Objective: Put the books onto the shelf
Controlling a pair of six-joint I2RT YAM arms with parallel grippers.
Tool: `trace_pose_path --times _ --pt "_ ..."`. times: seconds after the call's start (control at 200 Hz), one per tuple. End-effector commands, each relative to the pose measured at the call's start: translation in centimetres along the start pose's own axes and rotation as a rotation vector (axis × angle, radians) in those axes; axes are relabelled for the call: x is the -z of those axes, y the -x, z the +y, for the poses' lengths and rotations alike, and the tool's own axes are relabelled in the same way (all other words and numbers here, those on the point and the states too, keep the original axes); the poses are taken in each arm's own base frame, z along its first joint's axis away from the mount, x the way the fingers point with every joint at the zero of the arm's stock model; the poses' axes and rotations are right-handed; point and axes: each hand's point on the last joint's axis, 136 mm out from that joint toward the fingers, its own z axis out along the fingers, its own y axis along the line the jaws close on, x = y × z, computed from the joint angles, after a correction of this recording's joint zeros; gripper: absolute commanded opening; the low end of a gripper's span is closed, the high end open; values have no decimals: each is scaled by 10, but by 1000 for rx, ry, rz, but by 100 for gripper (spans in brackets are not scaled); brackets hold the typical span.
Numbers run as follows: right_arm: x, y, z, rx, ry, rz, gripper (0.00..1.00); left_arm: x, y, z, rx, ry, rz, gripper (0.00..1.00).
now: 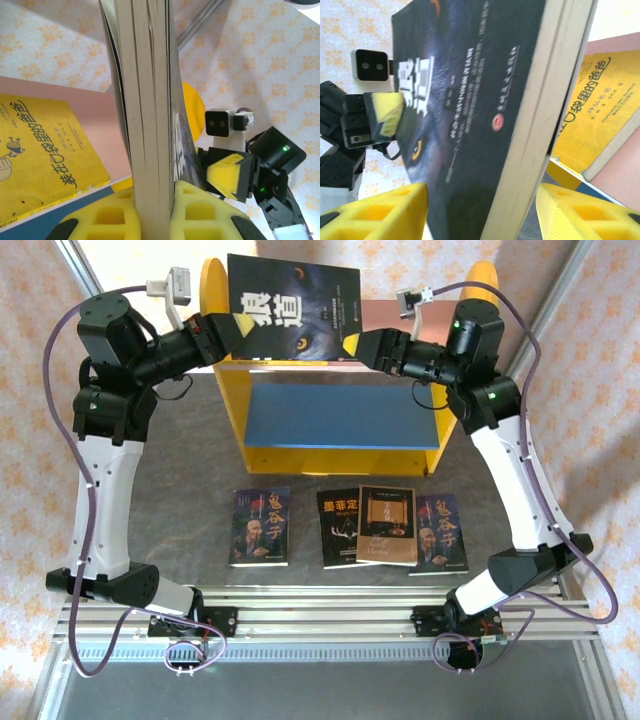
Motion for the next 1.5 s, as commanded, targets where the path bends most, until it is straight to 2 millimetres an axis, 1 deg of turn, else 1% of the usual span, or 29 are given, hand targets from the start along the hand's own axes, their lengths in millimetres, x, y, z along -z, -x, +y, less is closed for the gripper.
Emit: trace_pose_path --times 0.0,0.17,0.24,0.265,0.33,0.365,0.44,0.506,0.551,0.591,0.606,0.621,0.636,0.656,0.691,0.756,0.851,0.946,1.096,1.176,1.281,1.497 --pt "6 10 19 48 30 -45 59 6 18 -29 -77 -102 -56 0" --pt "3 18 22 44 44 -56 58 2 13 -25 -73 -114 -34 0" --pt "1 21 22 42 48 -57 55 1 12 -24 -72 -119 -29 0" --pt "1 22 23 42 50 -59 50 1 12 -24 -72 -120 -28 0" --pt "0 25 23 39 52 -59 32 1 11 -24 -71 -122 -22 0" --pt "-1 26 23 40 51 -62 24 0 10 -22 -69 -122 -16 0" --pt "-2 26 23 41 54 -57 14 1 6 -21 -85 -117 -2 0" --pt "-2 26 23 44 54 -55 8 3 0 -13 -100 -66 9 0" --pt "-1 25 22 48 51 -56 4 6 -2 -7 -112 -22 10 8" --pt "-1 25 21 53 45 -58 2 10 -4 -1 -148 26 3 21" --pt "-1 26 21 54 42 -60 1 11 -4 1 -156 47 0 32" --pt "-1 25 21 56 41 -61 1 13 -4 4 -160 71 -5 41" --pt "-1 26 20 58 38 -63 0 16 -4 6 -167 93 -11 48" --pt "-1 26 19 58 34 -64 0 18 -4 10 -175 123 -16 54" --pt "-1 27 18 57 26 -70 0 23 -3 16 -188 177 -27 59" --pt "-1 28 17 59 20 -74 0 35 -1 25 -209 274 -59 64" --pt "-2 29 13 57 4 -80 0 56 5 35 -236 411 -128 67" --pt "-3 31 9 53 -7 -87 0 75 10 36 -253 493 -189 68" --pt "-11 34 -3 30 -33 -98 0 87 12 43 -219 557 -234 67" --pt "-16 37 -7 24 -43 -105 0 89 11 52 -193 588 -252 67" --pt "-27 38 -11 21 -49 -101 0 87 7 55 -179 595 -262 67" --pt "-52 36 -15 32 -67 -69 0 66 -6 52 -235 606 -197 68"
